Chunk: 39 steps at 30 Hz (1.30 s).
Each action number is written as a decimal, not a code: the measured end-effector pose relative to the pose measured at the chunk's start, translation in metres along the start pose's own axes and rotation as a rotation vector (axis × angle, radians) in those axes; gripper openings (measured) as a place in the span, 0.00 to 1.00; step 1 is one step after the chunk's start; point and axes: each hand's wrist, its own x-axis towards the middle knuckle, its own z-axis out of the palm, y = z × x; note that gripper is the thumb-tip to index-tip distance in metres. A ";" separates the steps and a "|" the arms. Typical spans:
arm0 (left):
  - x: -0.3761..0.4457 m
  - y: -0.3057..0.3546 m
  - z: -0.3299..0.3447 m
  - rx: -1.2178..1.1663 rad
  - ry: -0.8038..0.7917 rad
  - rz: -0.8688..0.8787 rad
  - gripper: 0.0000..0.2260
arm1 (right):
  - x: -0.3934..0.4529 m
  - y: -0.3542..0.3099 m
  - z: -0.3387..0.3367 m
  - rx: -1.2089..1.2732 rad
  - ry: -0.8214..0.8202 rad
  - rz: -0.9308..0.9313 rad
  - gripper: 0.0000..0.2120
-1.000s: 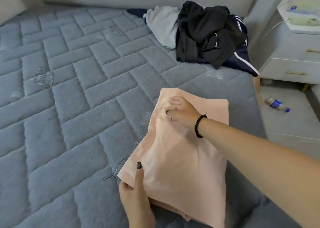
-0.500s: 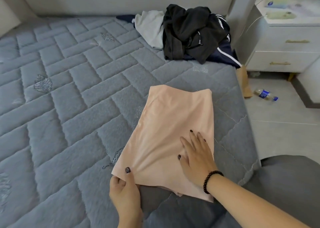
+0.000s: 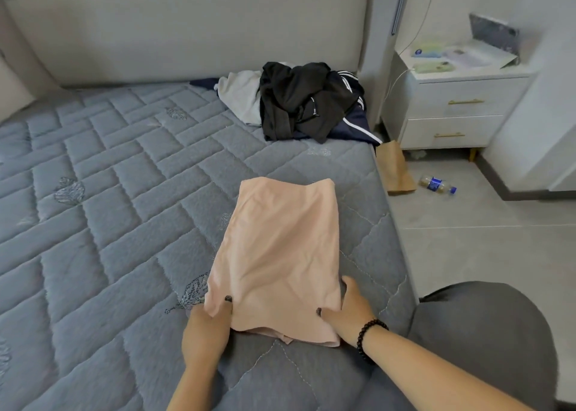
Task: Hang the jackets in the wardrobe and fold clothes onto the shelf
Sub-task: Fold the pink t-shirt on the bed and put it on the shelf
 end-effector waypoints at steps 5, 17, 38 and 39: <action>-0.008 -0.007 -0.010 -0.185 -0.072 -0.001 0.14 | -0.006 0.001 -0.027 0.095 -0.072 0.028 0.31; -0.065 -0.033 -0.008 -0.563 -0.322 0.040 0.16 | -0.060 0.001 -0.077 0.439 -0.127 0.052 0.35; 0.038 0.147 -0.004 -0.865 -0.341 -0.013 0.06 | 0.039 -0.083 -0.119 0.912 -0.227 0.007 0.15; 0.051 0.159 0.002 -0.840 -0.336 -0.022 0.06 | 0.053 -0.087 -0.119 0.912 -0.213 0.026 0.14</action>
